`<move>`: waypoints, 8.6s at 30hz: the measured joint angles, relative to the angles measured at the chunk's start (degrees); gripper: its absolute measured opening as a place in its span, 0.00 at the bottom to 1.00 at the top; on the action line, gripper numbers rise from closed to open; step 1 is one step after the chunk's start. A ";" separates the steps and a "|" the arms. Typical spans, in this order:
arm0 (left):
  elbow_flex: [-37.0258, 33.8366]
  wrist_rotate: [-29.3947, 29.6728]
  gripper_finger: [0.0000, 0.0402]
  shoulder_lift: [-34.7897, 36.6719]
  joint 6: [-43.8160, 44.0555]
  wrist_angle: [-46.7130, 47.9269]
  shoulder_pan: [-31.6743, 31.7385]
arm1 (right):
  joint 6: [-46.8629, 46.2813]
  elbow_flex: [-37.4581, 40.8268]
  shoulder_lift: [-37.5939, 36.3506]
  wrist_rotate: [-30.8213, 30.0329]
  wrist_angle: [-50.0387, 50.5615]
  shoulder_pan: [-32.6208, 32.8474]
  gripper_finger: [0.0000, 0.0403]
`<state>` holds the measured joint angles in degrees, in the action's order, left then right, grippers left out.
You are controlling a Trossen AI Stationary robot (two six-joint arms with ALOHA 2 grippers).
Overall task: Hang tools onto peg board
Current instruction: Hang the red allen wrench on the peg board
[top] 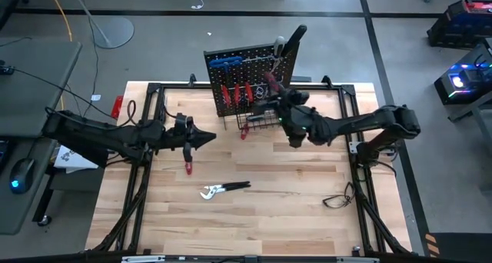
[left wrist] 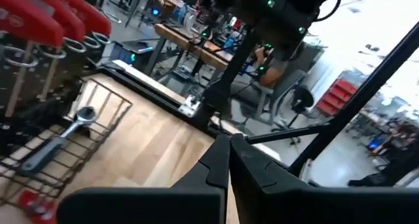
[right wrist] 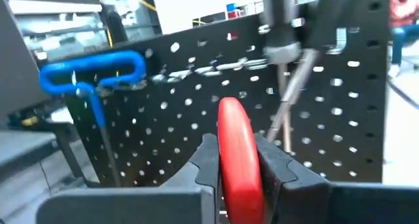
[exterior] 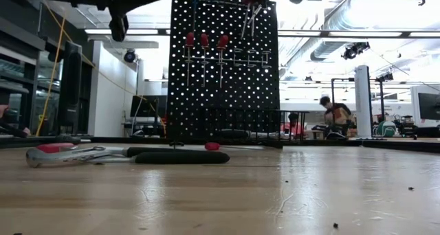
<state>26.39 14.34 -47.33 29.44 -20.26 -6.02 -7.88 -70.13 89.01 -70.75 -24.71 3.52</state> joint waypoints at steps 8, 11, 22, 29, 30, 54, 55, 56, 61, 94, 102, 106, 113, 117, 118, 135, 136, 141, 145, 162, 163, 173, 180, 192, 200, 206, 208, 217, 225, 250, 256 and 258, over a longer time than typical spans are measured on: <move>0.00 4.72 0.00 -0.09 -0.59 0.71 0.00 | 6.90 -3.43 2.74 7.53 0.22 -5.02 0.09; 0.00 6.09 0.00 -0.09 -0.57 0.76 0.00 | 9.37 -3.67 2.74 9.14 0.10 -6.09 0.09; 0.00 7.51 0.00 -0.11 0.30 1.04 0.00 | 9.13 -3.72 2.67 12.06 7.59 -8.08 0.09; 0.02 8.51 0.00 -0.11 0.31 1.15 0.00 | 6.16 -3.62 3.13 14.67 9.90 -9.40 0.09; 0.02 8.53 0.00 -0.11 0.32 1.11 0.00 | 5.57 -3.61 3.15 15.30 9.99 -9.53 0.09; 0.07 8.99 0.00 -0.11 0.32 2.11 0.04 | -8.66 -3.63 2.85 17.85 23.73 -9.60 0.41; 0.07 9.01 0.00 -0.11 0.32 2.11 0.04 | -8.66 -3.63 2.85 17.83 23.73 -9.60 0.45; 0.07 9.01 0.00 -0.11 0.32 2.15 0.04 | -8.61 -3.63 2.85 17.81 23.69 -9.60 0.49; 0.07 9.01 0.00 -0.11 0.32 2.26 0.04 | -7.26 -3.63 2.81 17.87 23.67 -9.43 0.57; 0.07 -8.89 0.00 -1.30 17.91 58.95 -24.19 | -17.83 -3.69 -10.56 15.12 43.64 8.24 0.59; 2.87 -6.00 0.14 -5.61 6.64 67.73 -22.58 | -19.10 -3.69 -10.59 15.77 44.65 8.60 0.59; 3.17 -5.28 0.29 -9.90 4.39 66.37 -20.58 | -18.84 -3.69 -10.59 16.45 45.95 8.60 0.59; 3.13 -4.20 0.48 -18.89 6.15 66.10 -16.65 | -18.76 -3.69 -10.59 20.48 49.46 8.62 0.59; 4.30 -2.20 0.49 -22.41 6.72 65.07 -14.70 | -18.69 -3.69 -10.59 22.34 51.81 8.69 0.59; 4.67 -1.59 0.49 -23.18 6.56 64.97 -14.19 | -18.69 -3.69 -10.59 22.81 52.26 8.69 0.59; 8.05 -13.17 0.02 -33.74 6.34 58.48 -3.85 | -18.69 -3.67 -10.70 26.69 57.22 11.81 0.59; 8.62 -13.17 0.01 -33.43 6.34 57.97 -3.65 | -18.69 -3.67 -10.73 26.70 57.29 12.31 0.59; 13.15 -13.02 0.00 -31.80 6.51 47.09 -3.72 | -19.16 -3.66 -11.91 26.66 58.83 15.33 0.59; 16.60 -12.33 0.00 -30.83 6.00 39.37 -4.28 | -20.63 -3.65 -14.17 26.48 59.98 17.72 0.59; 35.19 -32.36 0.00 -28.97 -4.19 12.60 -0.80 | -4.51 -3.65 -13.72 53.64 33.15 15.41 0.59; 36.33 -32.85 0.00 -29.61 -4.79 15.66 -0.70 | -3.75 -3.65 -13.47 55.30 33.21 14.98 0.59; 38.49 -33.78 0.00 -32.35 -5.47 19.06 0.47 | -2.10 -3.63 -12.19 64.46 35.55 14.42 0.59; 38.49 -35.83 0.00 -32.78 -3.62 18.86 1.87 | 2.30 -3.63 -11.57 61.41 37.25 13.38 0.58; 38.49 -36.14 0.00 -35.20 -2.50 15.65 2.04 | 5.96 -3.63 -8.09 65.26 38.20 12.11 0.58; 38.50 -36.12 0.00 -35.58 -2.74 15.68 2.64 | 6.67 -3.65 -7.96 64.80 37.75 12.10 0.27; 38.45 -36.37 0.00 -35.65 -2.49 14.67 3.60 | 2.24 -3.72 -7.83 63.14 38.97 12.10 0.10; 38.46 -36.12 0.00 -35.61 -1.32 14.52 3.99 | 0.64 -3.74 -8.92 61.40 39.97 12.61 0.10; 38.53 -35.54 0.08 -33.01 -6.30 32.02 5.93 | -10.34 -3.67 -19.51 55.78 61.60 15.22 0.10; 36.23 -24.96 0.16 -32.08 -13.95 50.49 6.38 | -18.06 -14.04 -21.70 31.24 82.93 16.33 0.10; 25.86 -25.55 0.17 -32.13 4.47 29.82 -0.34 | 1.92 -50.14 10.90 37.93 102.27 -10.34 0.10; 25.86 -23.92 0.17 -32.13 4.52 29.75 -2.09 | 3.22 -50.07 11.24 40.04 102.25 -12.61 0.10; 25.86 -23.12 0.17 -32.13 4.53 29.81 -2.45 | 3.44 -50.07 11.24 41.30 102.27 -13.60 0.10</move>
<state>52.25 -8.78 -79.46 33.96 9.55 -8.47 -4.44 -120.20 100.25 -29.46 77.56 -10.08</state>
